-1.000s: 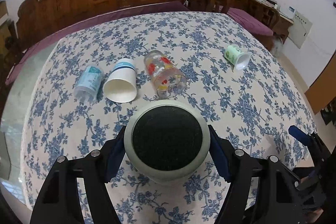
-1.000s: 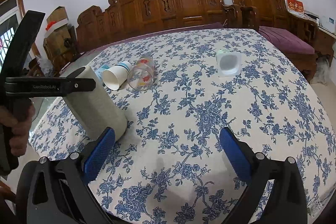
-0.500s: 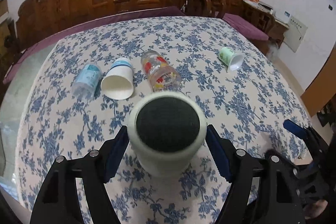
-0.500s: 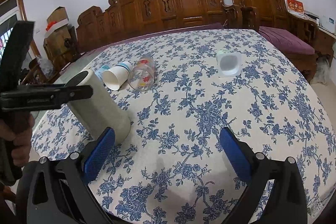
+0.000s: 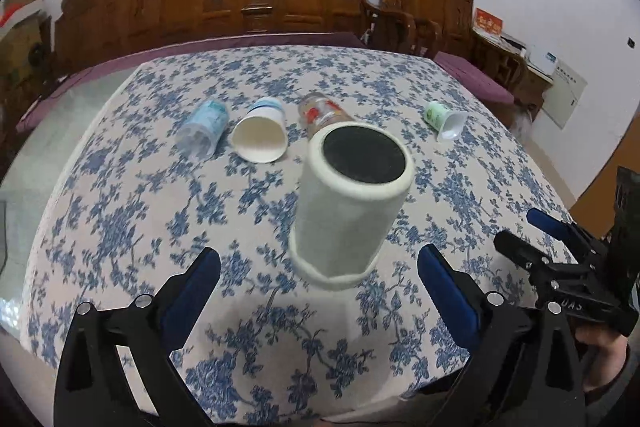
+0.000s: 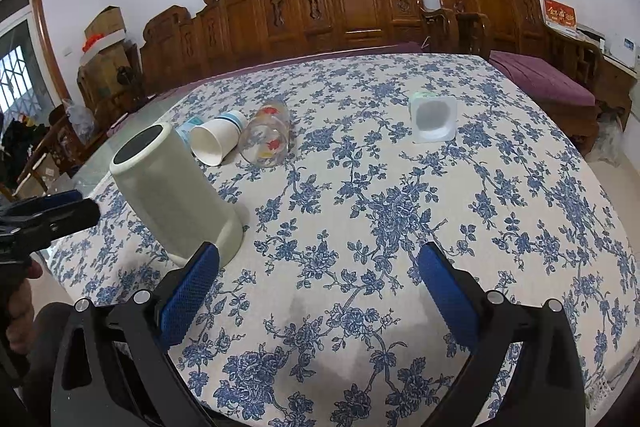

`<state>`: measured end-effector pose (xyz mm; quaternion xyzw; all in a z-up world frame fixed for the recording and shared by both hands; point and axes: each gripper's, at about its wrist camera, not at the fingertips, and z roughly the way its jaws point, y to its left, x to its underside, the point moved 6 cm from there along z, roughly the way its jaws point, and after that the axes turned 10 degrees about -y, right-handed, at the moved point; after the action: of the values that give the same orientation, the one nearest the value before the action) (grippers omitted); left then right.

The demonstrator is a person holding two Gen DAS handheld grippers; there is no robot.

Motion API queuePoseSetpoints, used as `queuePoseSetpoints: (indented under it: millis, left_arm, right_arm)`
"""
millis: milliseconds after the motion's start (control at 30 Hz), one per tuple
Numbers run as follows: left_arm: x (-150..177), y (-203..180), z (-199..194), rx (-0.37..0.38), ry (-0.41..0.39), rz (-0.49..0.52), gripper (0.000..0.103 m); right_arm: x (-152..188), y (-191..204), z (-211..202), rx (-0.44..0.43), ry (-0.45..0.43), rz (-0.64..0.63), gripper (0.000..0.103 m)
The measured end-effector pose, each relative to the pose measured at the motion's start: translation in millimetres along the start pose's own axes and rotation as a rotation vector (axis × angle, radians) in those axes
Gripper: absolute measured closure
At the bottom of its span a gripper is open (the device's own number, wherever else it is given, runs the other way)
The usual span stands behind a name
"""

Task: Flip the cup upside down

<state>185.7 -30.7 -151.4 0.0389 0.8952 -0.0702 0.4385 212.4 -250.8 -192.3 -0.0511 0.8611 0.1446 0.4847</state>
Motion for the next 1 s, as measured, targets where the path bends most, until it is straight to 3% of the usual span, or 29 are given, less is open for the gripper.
queuePoseSetpoints:
  millis: [133,367,700,1000]
  left_arm:
    - [4,9,-11,-0.057,-0.019,0.014,0.008]
    - [5,24,-39,-0.089,-0.045,-0.024,0.008]
    - [13,26,-80,-0.103,-0.096,-0.03,0.008]
    - [15,14,-121,-0.112,-0.175,-0.001,0.008]
  right_arm:
    - [-1,4,-4,-0.003,0.002,0.002,0.003]
    - [-10,24,-20,-0.001,0.003,-0.03,0.003]
    - [-14,56,-60,-0.042,-0.034,-0.038,0.003]
    - [-23,73,-99,-0.027,-0.096,-0.07,0.003]
